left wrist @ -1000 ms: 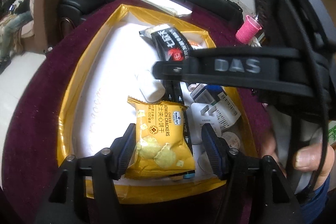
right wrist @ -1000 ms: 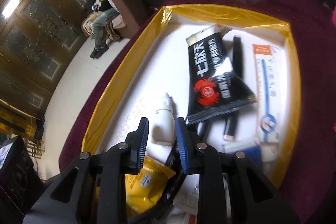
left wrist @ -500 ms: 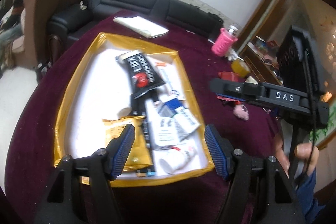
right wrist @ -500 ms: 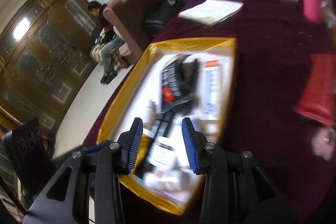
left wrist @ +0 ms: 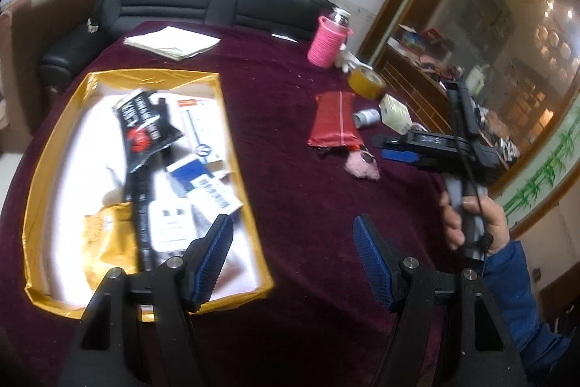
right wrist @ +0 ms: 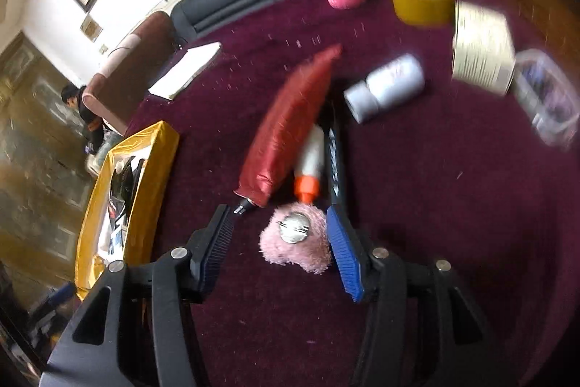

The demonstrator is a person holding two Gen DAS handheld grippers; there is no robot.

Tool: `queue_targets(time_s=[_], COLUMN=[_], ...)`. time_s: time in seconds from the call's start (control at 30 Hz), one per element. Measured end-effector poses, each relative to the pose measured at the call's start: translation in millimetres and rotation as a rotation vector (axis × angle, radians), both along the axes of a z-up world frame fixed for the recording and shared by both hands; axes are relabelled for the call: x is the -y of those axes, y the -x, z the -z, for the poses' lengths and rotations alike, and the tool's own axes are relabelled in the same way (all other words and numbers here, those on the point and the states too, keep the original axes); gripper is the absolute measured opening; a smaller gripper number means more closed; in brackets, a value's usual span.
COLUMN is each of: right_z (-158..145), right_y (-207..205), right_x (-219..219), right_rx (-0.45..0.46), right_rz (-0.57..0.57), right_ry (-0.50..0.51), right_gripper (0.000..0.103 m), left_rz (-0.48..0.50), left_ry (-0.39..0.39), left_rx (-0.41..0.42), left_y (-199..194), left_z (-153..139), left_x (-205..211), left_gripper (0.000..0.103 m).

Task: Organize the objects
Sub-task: 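Move both grippers toward the red pouch and pink fluffy keychain, then grasp the red pouch with the left gripper while the right grasps the pink fluffy keychain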

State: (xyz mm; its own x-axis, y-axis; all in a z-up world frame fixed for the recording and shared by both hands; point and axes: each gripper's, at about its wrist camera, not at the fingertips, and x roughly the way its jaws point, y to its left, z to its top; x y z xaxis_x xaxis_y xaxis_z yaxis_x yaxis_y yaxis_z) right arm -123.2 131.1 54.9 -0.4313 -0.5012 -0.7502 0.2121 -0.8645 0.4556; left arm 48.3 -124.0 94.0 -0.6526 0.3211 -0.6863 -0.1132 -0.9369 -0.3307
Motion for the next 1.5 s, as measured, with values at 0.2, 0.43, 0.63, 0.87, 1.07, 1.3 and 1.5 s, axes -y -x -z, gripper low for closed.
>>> queue_targets(time_s=[0.2,0.43,0.63,0.87,1.07,1.3,1.5], right_z=[9,26,12,32,40,21,11], right_y=[2,12,-19,-16,-4,9,9], right_x=[27,42,38,54,32,-31,-51], right_rx=[-0.052,-0.104,-0.134,-0.231,-0.174,-0.138,-0.168], right_rz=[-0.066,-0.200,-0.326,-0.336,-0.270,-0.081,-0.002], right_ry=[-0.115,-0.179,-0.199,-0.366,-0.325,0.020,0.067], right_gripper=[0.052,0.054,0.068,0.068,0.031,0.028,0.028], left_rz=[0.029,0.049,0.054,0.102,0.126,0.187,0.198], left_ry=[0.039,0.054,0.058,0.069,0.045,0.054,0.044], left_rx=[0.026,0.047,0.070,0.093,0.137,0.208,0.280], left_y=[8,14,24,47,90,175,240], left_z=[4,11,14,7,0,5,31], left_x=[-18,-30,-38,-57,-73,-103,-117], left_gripper=[0.063,0.063,0.063,0.063,0.063,0.063,0.063])
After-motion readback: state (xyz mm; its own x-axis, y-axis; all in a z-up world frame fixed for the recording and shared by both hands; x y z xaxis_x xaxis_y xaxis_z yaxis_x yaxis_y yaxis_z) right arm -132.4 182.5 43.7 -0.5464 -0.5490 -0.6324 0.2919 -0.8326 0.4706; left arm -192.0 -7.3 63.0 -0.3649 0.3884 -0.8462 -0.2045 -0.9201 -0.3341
